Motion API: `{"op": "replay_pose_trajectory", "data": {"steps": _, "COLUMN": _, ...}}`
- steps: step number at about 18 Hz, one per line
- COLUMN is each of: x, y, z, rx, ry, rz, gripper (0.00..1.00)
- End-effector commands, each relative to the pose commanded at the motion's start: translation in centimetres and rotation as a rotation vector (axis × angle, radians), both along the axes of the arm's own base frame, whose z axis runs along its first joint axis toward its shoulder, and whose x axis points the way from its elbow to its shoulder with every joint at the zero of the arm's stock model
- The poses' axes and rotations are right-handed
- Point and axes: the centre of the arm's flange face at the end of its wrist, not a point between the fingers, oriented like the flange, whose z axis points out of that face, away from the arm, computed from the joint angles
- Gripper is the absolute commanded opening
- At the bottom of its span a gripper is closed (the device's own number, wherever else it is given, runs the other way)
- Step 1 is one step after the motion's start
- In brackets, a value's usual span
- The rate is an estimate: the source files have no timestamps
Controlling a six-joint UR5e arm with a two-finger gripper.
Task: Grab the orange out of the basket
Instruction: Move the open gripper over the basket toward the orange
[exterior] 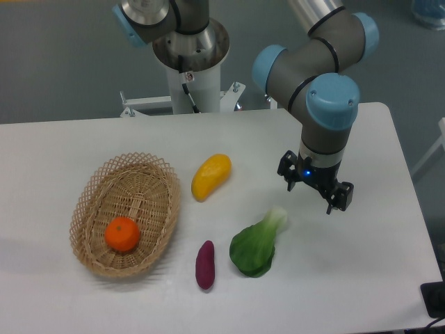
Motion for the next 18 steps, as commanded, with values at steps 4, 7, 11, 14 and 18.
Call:
{"op": "replay_pose_trajectory", "data": {"steps": 4, "x": 0.1, "y": 0.1, "z": -0.1, "rx": -0.001, "ry": -0.001, "rz": -0.002, "gripper": 1.00}}
{"op": "replay_pose_trajectory", "data": {"steps": 7, "x": 0.2, "y": 0.1, "z": -0.1, "rx": -0.002, "ry": -0.003, "rz": -0.003, "gripper": 1.00}}
{"op": "replay_pose_trajectory", "data": {"steps": 11, "x": 0.4, "y": 0.2, "z": -0.3, "rx": -0.009, "ry": -0.012, "rz": 0.006, "gripper": 1.00}}
{"op": "replay_pose_trajectory", "data": {"steps": 14, "x": 2.0, "y": 0.7, "z": -1.6, "rx": -0.013, "ry": -0.040, "rz": 0.060, "gripper": 1.00}}
{"op": "replay_pose_trajectory", "data": {"steps": 18, "x": 4.5, "y": 3.2, "z": -1.2, "rx": 0.038, "ry": -0.064, "rz": 0.296, "gripper": 1.00}}
